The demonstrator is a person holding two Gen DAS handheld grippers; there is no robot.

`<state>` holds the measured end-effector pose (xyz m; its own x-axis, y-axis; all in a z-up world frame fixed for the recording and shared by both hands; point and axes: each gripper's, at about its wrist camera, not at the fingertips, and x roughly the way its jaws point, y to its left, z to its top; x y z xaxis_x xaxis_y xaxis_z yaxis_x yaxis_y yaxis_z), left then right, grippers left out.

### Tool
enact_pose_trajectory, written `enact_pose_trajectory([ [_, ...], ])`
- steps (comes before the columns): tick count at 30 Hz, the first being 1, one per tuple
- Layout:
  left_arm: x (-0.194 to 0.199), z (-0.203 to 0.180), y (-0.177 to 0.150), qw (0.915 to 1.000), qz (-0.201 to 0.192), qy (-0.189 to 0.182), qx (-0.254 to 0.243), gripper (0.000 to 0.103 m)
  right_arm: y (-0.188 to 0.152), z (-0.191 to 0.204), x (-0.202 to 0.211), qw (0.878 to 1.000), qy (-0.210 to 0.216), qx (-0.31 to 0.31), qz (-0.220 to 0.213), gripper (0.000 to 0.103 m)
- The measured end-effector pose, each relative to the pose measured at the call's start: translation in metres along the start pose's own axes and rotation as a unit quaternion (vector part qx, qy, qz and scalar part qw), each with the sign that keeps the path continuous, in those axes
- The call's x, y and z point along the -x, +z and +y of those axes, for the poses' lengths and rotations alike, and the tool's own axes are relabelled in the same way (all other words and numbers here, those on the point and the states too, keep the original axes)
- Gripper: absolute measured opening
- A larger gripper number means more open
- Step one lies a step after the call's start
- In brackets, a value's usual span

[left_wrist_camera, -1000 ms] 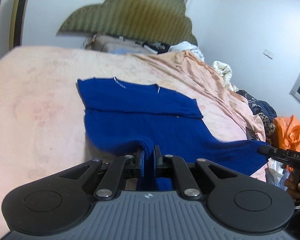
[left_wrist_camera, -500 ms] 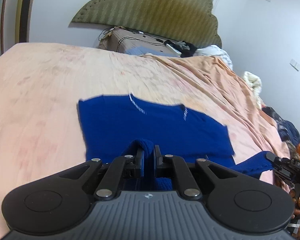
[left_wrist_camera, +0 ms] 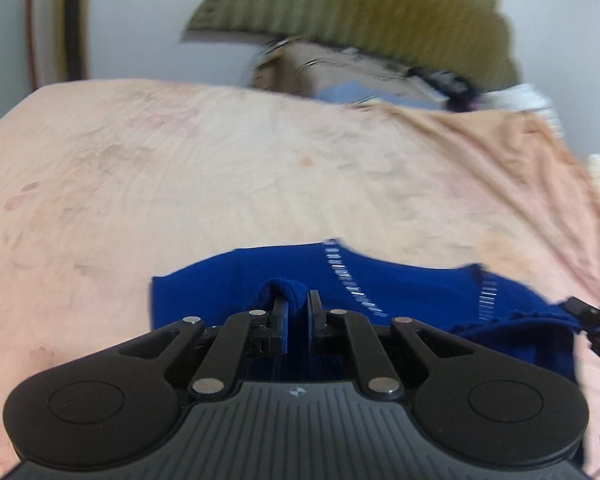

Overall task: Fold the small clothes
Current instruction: 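Lift the held hem with both grippers and fold it toward the collar, then open both grippers to release the folded hem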

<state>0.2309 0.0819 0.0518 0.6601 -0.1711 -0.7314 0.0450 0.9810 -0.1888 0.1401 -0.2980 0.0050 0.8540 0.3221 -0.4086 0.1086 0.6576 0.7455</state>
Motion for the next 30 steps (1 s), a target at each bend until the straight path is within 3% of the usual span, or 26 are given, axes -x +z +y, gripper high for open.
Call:
enact_pose_trajectory([
  [3,-0.026,0.005,0.003,0.9997,0.019,0.018,0.000,0.014,0.004,-0.007,-0.042,0.999,-0.045,0.009,0.029,0.022],
  [5,-0.031,0.013,0.005,0.9994,0.028,0.019,0.008,0.027,0.002,-0.011,-0.055,0.997,-0.074,0.013,0.028,0.042],
  [6,-0.029,0.018,0.005,0.9993,0.022,0.027,0.015,0.032,0.001,-0.011,-0.055,0.997,-0.078,0.020,0.018,0.043],
  [8,-0.022,0.025,0.007,0.9987,0.003,0.047,0.022,0.063,-0.001,-0.005,-0.044,0.994,-0.096,0.039,-0.019,0.051],
  [10,-0.013,0.032,0.009,0.9971,-0.021,0.068,0.029,0.077,-0.003,0.003,-0.029,0.991,-0.107,0.059,-0.059,0.052],
  [12,-0.003,0.040,0.012,0.9948,-0.043,0.084,0.037,0.077,-0.006,0.015,-0.022,0.987,-0.108,0.093,-0.080,0.054],
  [14,0.005,0.043,0.013,0.9941,-0.051,0.088,0.038,0.077,-0.009,0.024,-0.025,0.986,-0.086,0.124,-0.068,0.057],
  [18,0.004,0.024,0.003,0.9953,-0.031,0.086,-0.030,0.077,-0.014,0.028,-0.063,0.991,-0.014,0.129,0.038,0.070],
  [20,-0.008,0.006,-0.005,0.9921,-0.018,0.092,-0.083,0.077,-0.019,0.025,-0.084,0.989,-0.033,0.127,0.064,0.069],
  [22,-0.018,-0.007,-0.011,0.9864,-0.013,0.108,-0.123,0.077,-0.017,0.018,-0.092,0.987,-0.088,0.129,0.044,0.064],
  [24,-0.031,-0.014,-0.015,0.9777,-0.012,0.142,-0.154,0.077,-0.012,0.011,-0.086,0.988,-0.098,0.116,0.013,0.062],
  [26,-0.039,-0.007,-0.016,0.9714,-0.009,0.186,-0.147,0.077,-0.013,0.021,-0.074,0.977,-0.162,0.138,-0.030,0.067],
  [28,-0.032,0.007,-0.017,0.9777,-0.005,0.172,-0.121,0.077,-0.021,0.038,-0.062,0.963,-0.186,0.189,-0.051,0.070],
  [30,-0.016,0.022,-0.023,0.9869,-0.001,0.132,-0.094,0.077,-0.031,0.046,-0.049,0.965,-0.140,0.218,-0.040,0.081],
])
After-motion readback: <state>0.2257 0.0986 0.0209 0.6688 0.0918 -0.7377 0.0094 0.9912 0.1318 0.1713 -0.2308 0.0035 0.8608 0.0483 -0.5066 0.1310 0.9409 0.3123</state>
